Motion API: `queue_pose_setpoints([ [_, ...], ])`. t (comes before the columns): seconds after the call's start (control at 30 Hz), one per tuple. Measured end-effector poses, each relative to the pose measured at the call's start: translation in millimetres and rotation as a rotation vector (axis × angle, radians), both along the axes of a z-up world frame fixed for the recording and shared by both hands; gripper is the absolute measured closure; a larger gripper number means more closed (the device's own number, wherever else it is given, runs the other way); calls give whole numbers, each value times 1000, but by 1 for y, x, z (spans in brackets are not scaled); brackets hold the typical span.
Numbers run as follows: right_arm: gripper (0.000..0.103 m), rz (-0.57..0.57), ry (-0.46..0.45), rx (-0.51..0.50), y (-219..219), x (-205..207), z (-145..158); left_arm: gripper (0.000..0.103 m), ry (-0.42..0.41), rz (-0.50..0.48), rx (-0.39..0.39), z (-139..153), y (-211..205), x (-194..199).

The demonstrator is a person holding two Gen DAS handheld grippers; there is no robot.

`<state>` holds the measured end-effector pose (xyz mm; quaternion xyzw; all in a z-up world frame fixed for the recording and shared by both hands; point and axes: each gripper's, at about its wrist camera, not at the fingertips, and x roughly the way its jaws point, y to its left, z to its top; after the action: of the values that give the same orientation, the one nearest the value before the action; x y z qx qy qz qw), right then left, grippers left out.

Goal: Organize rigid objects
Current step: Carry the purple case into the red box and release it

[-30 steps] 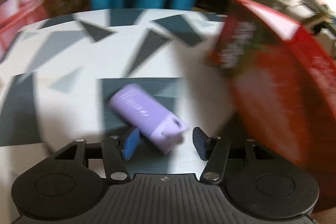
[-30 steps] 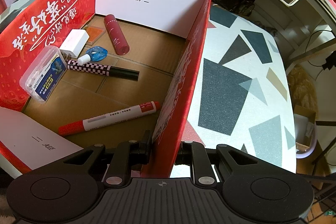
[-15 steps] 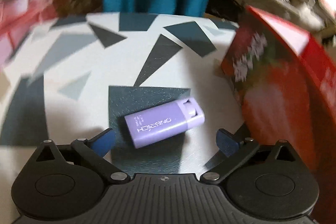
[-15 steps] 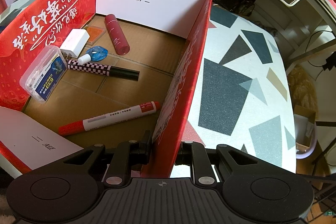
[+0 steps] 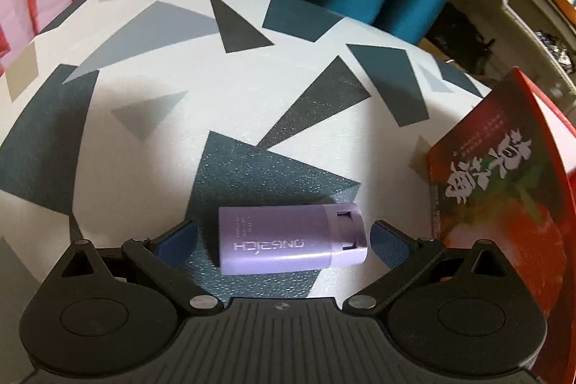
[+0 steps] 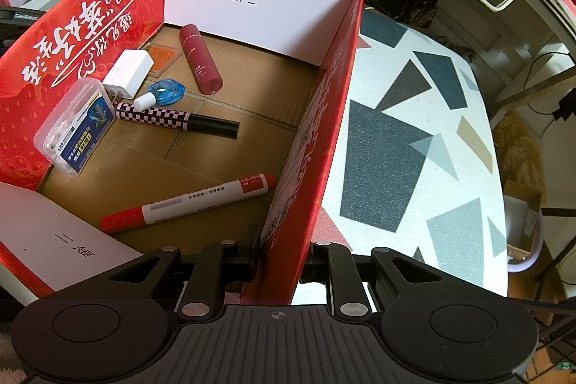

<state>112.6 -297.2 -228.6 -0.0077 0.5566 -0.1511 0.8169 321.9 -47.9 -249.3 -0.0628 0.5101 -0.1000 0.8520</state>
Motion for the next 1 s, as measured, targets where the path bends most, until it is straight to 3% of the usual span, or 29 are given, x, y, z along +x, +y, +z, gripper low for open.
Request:
queue_pose_setpoints([
  [0.4, 86, 0, 0, 0, 0, 0, 0, 0, -25, -16, 232, -7, -33, 1],
  [0.47, 86, 0, 0, 0, 0, 0, 0, 3, -42, -23, 229, -6, -32, -2],
  [0.53, 86, 0, 0, 0, 0, 0, 0, 12, -86, -62, 223, -3, -31, -8],
  [0.83, 86, -1, -1, 0, 1, 1, 0, 13, -178, -322, 118, 5, -15, -36],
  [1.0, 86, -1, -1, 0, 0, 0, 0, 13, -309, -487, 145, 23, -13, -54],
])
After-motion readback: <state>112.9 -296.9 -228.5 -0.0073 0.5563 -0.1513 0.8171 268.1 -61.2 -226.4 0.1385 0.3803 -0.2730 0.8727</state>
